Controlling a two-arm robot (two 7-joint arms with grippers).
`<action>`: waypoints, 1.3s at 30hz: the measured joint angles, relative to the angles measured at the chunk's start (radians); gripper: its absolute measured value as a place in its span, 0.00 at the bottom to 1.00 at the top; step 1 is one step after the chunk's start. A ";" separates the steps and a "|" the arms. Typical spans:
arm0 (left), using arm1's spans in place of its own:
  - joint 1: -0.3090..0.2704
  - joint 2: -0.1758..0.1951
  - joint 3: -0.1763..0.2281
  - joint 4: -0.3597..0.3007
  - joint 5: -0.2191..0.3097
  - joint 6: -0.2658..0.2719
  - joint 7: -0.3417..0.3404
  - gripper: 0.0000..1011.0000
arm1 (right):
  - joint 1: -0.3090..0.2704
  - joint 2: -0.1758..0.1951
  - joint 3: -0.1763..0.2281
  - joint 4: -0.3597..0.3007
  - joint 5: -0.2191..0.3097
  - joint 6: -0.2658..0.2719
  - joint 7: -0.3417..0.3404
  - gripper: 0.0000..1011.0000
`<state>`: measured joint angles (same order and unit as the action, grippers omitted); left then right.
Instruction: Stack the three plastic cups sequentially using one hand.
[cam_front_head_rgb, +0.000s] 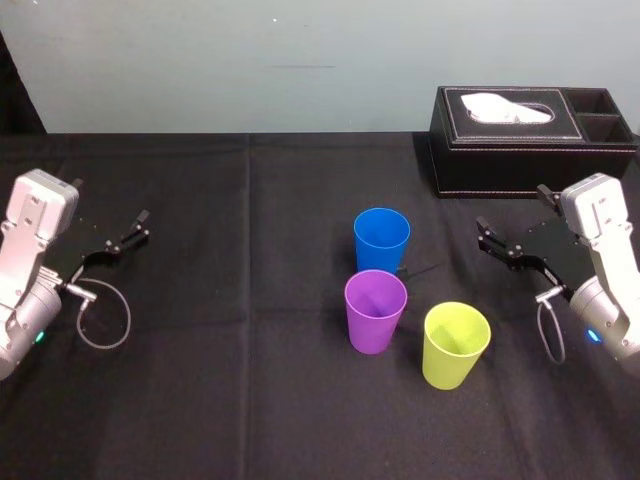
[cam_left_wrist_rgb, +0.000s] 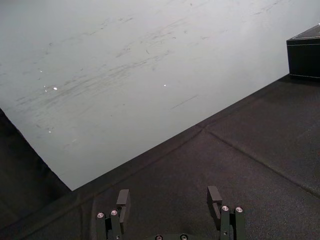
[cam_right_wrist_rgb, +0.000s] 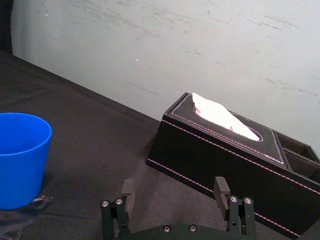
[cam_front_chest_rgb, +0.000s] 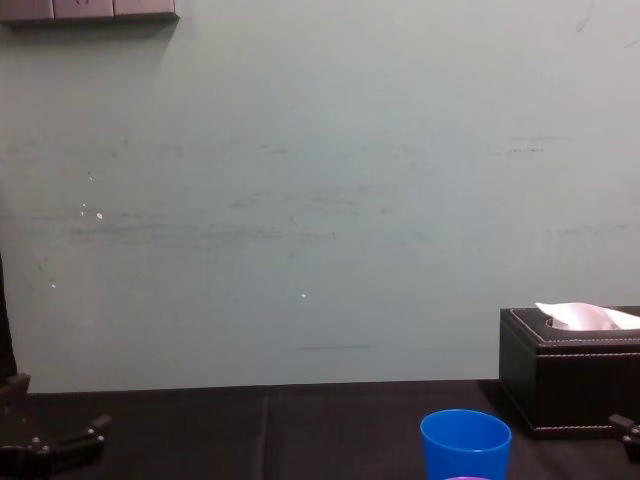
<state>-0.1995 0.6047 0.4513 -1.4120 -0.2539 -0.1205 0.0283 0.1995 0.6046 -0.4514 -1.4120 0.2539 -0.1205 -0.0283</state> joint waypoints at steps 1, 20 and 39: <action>0.000 0.000 0.000 0.000 0.000 0.000 0.000 1.00 | 0.000 0.000 0.000 0.000 0.000 0.000 0.000 0.99; 0.000 0.000 0.000 0.000 0.000 0.000 0.000 1.00 | -0.074 0.020 0.093 -0.101 0.053 0.029 0.069 0.99; 0.000 0.000 0.000 0.000 0.000 0.000 0.000 1.00 | -0.338 0.242 0.240 -0.212 0.209 -0.111 0.381 0.99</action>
<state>-0.1996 0.6047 0.4514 -1.4120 -0.2538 -0.1205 0.0283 -0.1390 0.8470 -0.2117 -1.6244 0.4631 -0.2314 0.3531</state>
